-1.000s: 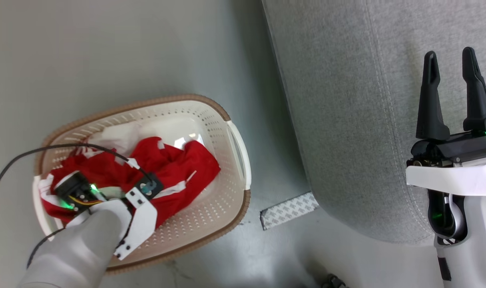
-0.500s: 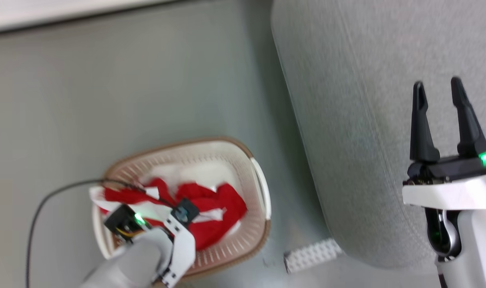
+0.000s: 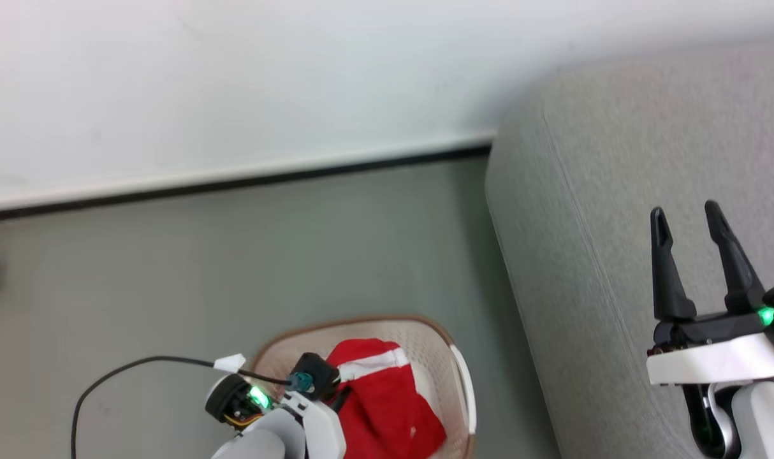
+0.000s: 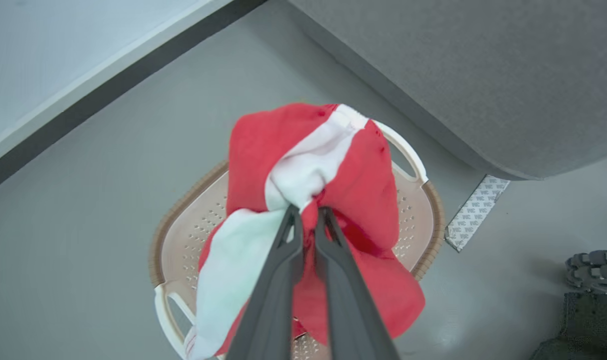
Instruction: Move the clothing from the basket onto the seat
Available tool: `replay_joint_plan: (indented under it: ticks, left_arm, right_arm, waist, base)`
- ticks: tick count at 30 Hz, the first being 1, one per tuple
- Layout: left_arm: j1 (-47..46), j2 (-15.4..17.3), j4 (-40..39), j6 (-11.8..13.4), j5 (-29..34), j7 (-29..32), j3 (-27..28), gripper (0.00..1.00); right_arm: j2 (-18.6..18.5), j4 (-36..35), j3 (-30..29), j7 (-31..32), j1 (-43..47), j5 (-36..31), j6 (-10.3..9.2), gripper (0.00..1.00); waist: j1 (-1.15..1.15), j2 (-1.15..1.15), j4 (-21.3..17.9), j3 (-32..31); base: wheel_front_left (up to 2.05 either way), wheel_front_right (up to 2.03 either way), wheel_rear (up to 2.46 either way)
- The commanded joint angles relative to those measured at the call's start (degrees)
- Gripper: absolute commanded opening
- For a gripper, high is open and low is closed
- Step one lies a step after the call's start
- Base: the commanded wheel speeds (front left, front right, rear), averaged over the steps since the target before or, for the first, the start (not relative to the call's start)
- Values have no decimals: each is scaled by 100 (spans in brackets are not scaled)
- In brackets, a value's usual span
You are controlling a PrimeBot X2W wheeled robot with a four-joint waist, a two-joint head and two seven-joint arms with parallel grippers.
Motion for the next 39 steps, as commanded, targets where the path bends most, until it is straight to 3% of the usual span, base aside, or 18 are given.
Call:
replay_joint_plan:
  ticks: [1,10,21,28,39]
  left_arm:
    - [108,13,-59,8,-133,-55,35,0]
    - [167,230,-870,78,-391,-124,469,0]
    - [312,740,-2772,585,-434,-123,1301,0]
    - [-23,895,-3797,868,-481,39,1543,0]
    - [-180,1026,-4706,1100,-589,407,1678,0]
  right_arm:
    - [-58,39,14,-17,118,75,-12,100]
    - [-103,101,196,-17,400,471,-12,100]
    - [-80,210,415,-17,618,583,-12,100]
    - [-155,87,974,-17,791,812,-12,100]
    - [-247,-4,1476,-17,827,968,-12,100]
  waist:
    - [2,0,309,-458]
    - [2,0,524,-1030]
    - [2,0,562,-1361]
    - [2,0,573,-1471]
    - [2,0,564,-1492]
  base:
    - [0,0,0]
    - [0,0,0]
    - [0,0,0]
    - [0,0,0]
    - [0,0,0]
